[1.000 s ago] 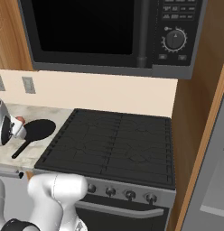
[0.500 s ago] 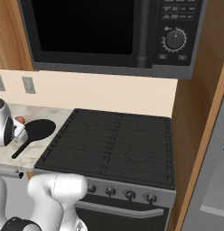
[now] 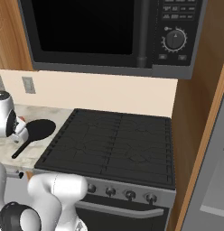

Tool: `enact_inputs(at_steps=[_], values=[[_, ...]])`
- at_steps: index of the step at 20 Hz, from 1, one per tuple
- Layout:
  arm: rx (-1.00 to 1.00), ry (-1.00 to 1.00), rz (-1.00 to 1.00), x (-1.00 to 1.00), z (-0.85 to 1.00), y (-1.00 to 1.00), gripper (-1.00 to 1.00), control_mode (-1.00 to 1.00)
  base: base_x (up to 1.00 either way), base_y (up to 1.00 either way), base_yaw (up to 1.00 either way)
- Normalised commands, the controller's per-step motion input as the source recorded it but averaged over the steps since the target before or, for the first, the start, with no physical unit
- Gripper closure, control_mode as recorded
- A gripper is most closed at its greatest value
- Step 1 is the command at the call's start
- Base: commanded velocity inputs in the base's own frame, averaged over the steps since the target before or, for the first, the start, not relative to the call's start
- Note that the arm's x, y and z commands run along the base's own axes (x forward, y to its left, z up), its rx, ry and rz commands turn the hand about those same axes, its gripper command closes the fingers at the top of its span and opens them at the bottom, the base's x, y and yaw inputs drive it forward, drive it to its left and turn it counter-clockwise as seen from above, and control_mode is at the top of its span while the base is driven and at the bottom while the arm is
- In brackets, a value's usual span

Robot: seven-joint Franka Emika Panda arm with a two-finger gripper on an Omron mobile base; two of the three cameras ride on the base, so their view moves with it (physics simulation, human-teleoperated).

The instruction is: Place the pan on the rear right burner on the stove. Then place the tomato and the onion in the pan and turn on the rear right burner.

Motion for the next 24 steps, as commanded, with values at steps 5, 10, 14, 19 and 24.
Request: enact_inputs(at_steps=[5, 10, 14, 19, 24], values=[[0.0, 0.0, 0.0, 0.0, -0.35, 0.07, -1.0, -1.0, 0.0, 0.0, 0.0], [0.0, 0.0, 0.0, 0.0, -0.4, 0.11, -1.0, -1.0, 0.0, 0.0, 0.0], [0.0, 0.0, 0.0, 0.0, -0.33, 0.13, -1.0, -1.0, 0.0, 0.0, 0.0], [-0.01, 0.0, 0.0, 0.12, -0.2, 0.14, -1.0, -1.0, 0.0, 0.0, 0.0], [-0.05, 0.01, 0.0, 0.22, -0.01, 0.05, -1.0, -1.0, 0.0, 0.0, 0.0]])
